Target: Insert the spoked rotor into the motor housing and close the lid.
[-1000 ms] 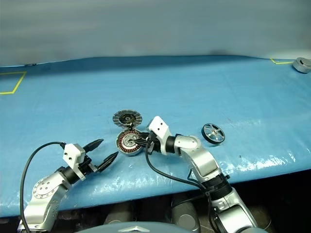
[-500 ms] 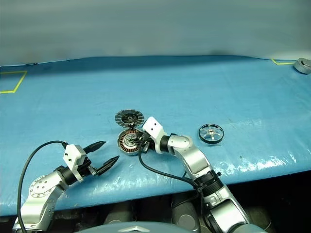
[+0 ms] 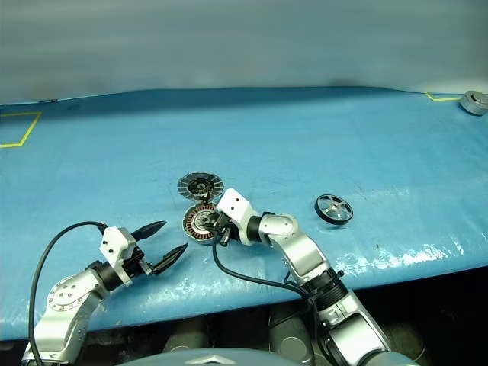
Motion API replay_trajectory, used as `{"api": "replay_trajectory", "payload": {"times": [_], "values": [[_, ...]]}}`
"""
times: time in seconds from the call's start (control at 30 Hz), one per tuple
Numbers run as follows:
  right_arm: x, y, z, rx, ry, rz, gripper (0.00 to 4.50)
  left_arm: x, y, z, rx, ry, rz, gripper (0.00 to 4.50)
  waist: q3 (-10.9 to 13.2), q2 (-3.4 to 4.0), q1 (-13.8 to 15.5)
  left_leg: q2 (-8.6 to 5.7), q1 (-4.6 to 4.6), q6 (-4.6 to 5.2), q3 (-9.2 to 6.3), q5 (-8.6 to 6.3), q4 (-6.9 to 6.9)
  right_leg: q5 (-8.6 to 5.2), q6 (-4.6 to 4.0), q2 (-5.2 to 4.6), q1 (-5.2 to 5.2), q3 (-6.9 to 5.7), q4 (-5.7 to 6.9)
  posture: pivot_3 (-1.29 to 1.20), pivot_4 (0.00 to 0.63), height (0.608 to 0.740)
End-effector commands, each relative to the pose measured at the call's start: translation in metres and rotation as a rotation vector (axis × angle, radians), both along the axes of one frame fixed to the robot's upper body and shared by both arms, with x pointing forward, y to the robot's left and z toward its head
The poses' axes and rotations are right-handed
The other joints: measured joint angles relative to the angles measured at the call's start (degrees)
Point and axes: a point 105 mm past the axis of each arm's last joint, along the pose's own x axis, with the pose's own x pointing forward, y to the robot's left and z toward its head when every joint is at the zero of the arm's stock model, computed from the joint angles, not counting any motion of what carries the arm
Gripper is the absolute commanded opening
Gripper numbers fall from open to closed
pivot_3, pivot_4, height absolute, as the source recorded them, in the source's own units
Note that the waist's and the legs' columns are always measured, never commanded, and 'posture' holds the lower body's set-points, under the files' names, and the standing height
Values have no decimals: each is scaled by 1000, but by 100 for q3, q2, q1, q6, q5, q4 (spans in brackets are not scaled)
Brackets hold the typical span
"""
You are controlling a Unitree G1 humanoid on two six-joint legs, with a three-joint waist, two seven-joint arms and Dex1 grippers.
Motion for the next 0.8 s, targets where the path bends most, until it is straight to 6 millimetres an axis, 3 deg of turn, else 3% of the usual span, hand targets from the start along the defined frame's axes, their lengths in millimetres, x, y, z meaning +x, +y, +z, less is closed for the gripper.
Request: {"api": "replay_trajectory", "payload": {"times": [0.03,0.23,0.4,0.7,0.8], "values": [[4,3,6,1,-25,-13,759,0,-5,7,1,-46,-10,4500,0,0,2,0,0,0,0,0,0,0,0,0,0,0,0,0,150,740],[1,4,4,-8,-14,2,759,-1,-4,7,5,-53,3,4500,0,0,3,0,0,0,0,0,1,1,1,0,1,0,0,0,150,740],[0,5,10,15,-34,14,2321,0,-2,6,10,-55,10,4500,0,0,2,0,0,0,0,0,1,1,1,0,1,0,0,0,150,740],[-1,9,28,128,-7,9,2321,2,-3,6,16,-63,16,4500,0,0,-2,0,0,0,-1,0,0,1,1,0,1,0,0,0,150,740],[-1,10,28,142,2,6,1718,1,-3,6,17,-63,16,4500,0,0,-2,0,0,0,-1,0,1,3,3,0,1,0,0,0,150,740]]}}
